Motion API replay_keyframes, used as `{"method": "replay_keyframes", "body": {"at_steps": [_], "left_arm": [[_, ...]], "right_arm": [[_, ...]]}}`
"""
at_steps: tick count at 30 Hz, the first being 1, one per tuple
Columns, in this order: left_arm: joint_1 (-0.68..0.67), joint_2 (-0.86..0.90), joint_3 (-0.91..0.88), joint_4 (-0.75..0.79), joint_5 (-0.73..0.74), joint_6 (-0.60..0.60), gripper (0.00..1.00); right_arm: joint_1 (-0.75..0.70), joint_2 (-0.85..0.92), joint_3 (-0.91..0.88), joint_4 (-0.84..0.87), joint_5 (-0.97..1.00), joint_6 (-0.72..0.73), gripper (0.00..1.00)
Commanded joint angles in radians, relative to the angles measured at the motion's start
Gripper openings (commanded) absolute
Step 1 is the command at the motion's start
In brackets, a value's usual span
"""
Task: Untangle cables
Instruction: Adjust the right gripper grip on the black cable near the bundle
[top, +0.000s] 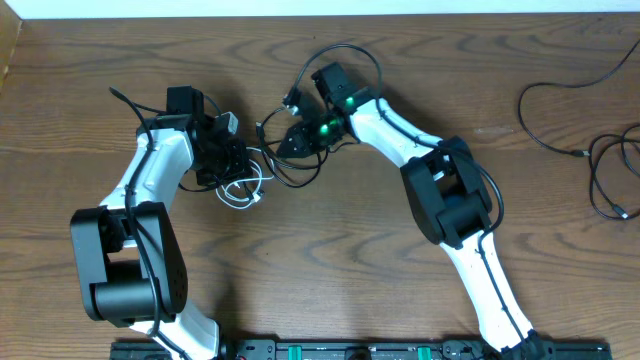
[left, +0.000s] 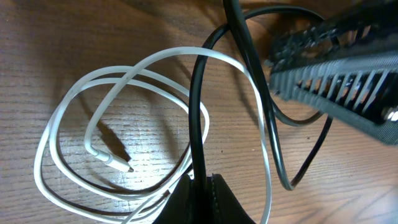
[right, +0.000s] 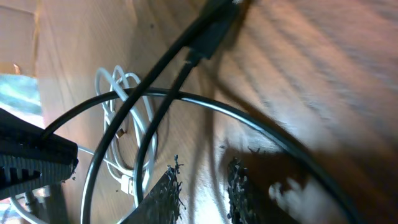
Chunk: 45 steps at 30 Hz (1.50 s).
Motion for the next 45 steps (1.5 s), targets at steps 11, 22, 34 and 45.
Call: {"method": "replay_keyframes", "body": {"at_steps": [11, 22, 34, 45], "left_arm": [[-0.002, 0.002, 0.006, -0.002, -0.006, 0.018, 0.08], [-0.002, 0.002, 0.006, 0.001, -0.006, 0.018, 0.07], [-0.002, 0.002, 0.006, 0.004, -0.006, 0.018, 0.08], [-0.002, 0.002, 0.006, 0.004, -0.006, 0.018, 0.07]], "right_arm": [[-0.026, -0.024, 0.01, -0.021, -0.219, -0.007, 0.29], [-0.012, -0.024, 0.01, -0.008, -0.214, 0.0, 0.32], [0.045, -0.024, 0.009, -0.093, 0.037, -0.046, 0.3], [0.008, -0.024, 0.009, -0.041, -0.243, 0.042, 0.31]]}}
